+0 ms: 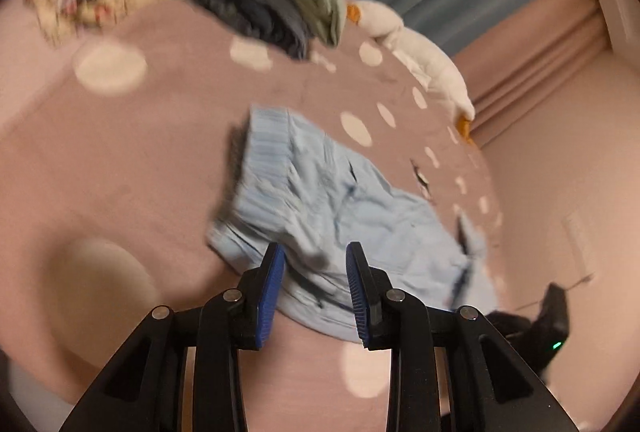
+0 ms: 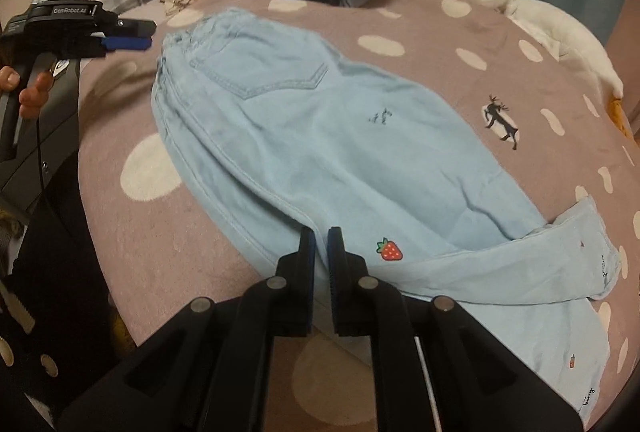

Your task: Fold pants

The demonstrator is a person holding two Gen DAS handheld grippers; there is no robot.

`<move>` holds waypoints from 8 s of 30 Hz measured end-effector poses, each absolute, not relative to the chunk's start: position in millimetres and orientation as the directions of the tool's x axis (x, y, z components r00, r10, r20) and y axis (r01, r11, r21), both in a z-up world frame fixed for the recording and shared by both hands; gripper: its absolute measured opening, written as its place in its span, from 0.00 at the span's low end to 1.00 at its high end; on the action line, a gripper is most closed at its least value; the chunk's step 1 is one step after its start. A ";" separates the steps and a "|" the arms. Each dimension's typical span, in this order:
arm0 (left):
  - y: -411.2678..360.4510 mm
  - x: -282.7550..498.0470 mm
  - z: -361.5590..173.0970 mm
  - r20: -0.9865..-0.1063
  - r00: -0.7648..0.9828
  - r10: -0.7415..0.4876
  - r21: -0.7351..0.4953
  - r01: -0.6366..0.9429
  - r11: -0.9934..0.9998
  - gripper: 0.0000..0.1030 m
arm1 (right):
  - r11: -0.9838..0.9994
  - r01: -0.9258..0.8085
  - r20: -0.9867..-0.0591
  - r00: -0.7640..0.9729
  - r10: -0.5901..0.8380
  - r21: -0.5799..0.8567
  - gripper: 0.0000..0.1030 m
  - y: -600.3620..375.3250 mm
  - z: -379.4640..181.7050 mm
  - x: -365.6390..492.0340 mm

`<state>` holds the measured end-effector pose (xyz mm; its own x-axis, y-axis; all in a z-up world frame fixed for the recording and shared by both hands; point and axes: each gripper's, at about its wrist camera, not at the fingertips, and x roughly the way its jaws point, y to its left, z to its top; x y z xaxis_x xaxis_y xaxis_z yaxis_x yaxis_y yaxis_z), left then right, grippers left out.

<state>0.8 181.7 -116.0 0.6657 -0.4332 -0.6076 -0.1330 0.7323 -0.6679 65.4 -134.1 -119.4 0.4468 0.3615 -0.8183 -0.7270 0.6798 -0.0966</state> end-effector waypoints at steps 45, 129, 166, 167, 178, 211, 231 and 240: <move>38.7 47.3 -99.9 -0.685 0.485 -0.544 -0.558 0.132 0.819 0.18 | 0.807 -0.497 -0.773 0.357 0.524 0.317 0.35 -177.2 -125.5 92.7; -94.5 28.5 -85.5 -0.785 0.368 -0.499 -0.195 0.617 0.762 0.03 | 0.828 0.215 -0.682 0.688 0.248 0.518 0.27 -427.9 -100.9 50.2; 94.3 48.1 -126.4 -0.815 0.507 -0.279 -0.289 0.062 0.955 0.03 | 0.902 -0.217 -0.791 0.433 0.433 0.374 0.17 -266.1 -124.3 96.7; 93.8 49.2 -125.7 -0.819 0.510 -0.264 -0.274 0.058 0.960 0.03 | 0.907 -0.183 -0.789 0.448 0.421 0.380 0.17 -272.7 -123.4 103.9; 91.3 57.6 -131.5 -0.824 0.507 -0.252 -0.267 0.044 0.963 0.03 | 0.981 -0.039 -0.842 0.506 0.185 0.192 0.06 -304.9 -152.7 206.0; 8.8 53.5 -104.2 -0.850 0.466 -0.247 -0.174 0.194 0.965 0.03 | 0.662 0.394 -0.611 0.782 0.123 0.638 0.39 -544.2 -126.1 6.3; -68.2 87.2 -141.4 -0.876 0.288 -0.388 -0.336 0.213 0.917 0.03 | 0.612 0.317 -0.521 0.833 0.186 0.725 0.04 -535.2 -156.7 24.9; -78.6 85.6 -131.0 -0.878 0.306 -0.367 -0.312 0.215 0.926 0.03 | 0.717 0.316 -0.554 0.824 0.117 0.622 0.05 -517.3 -134.0 27.9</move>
